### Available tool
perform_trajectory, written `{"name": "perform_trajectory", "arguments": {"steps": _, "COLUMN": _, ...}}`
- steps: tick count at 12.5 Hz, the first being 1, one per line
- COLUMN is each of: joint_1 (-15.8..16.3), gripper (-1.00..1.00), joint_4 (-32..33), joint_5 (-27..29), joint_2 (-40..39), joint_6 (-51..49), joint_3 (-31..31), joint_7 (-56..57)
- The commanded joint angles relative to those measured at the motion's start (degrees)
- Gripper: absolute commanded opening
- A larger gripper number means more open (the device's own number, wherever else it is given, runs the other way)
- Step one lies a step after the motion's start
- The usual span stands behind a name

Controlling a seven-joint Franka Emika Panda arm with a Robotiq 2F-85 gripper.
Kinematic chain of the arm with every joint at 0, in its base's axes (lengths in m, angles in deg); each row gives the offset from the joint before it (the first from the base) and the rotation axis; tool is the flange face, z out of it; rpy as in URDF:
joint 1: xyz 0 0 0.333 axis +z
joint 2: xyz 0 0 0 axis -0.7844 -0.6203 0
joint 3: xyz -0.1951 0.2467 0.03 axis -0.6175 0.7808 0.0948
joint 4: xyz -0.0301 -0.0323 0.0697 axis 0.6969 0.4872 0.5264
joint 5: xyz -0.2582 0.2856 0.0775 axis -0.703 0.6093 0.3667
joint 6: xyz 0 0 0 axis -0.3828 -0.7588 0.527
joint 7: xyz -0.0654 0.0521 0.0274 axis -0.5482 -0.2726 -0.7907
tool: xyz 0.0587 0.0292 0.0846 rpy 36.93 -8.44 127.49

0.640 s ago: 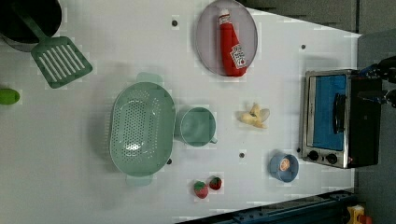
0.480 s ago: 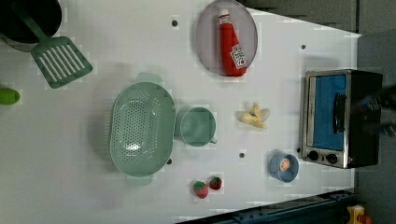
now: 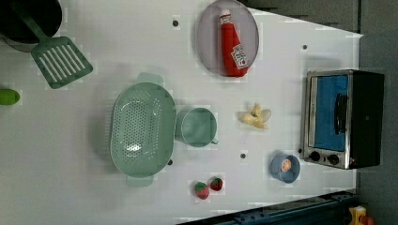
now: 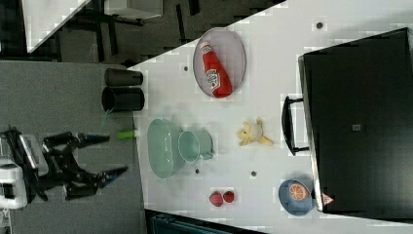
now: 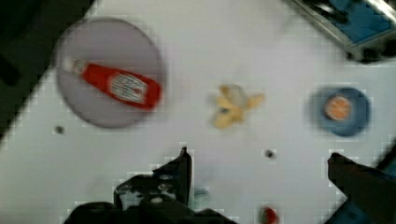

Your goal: Pick Banana and place it in mug.

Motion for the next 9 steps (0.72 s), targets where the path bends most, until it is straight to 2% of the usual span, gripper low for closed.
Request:
{"name": "perform_trajectory", "arguments": {"steps": 1, "joint_1": -0.1, "gripper": 1.00, "joint_4": 10.1, "joint_5": 0.0, "joint_2": -8.4, "joint_6": 6.0, "joint_3": -0.6, "joint_7": 1.6}}
{"name": "perform_trajectory", "arguments": {"steps": 9, "joint_1": -0.1, "gripper": 1.00, "joint_4": 28.2, "joint_5": 0.0, "joint_2": -16.7, "joint_6": 35.2, "joint_3": -0.5, "joint_7": 1.6}}
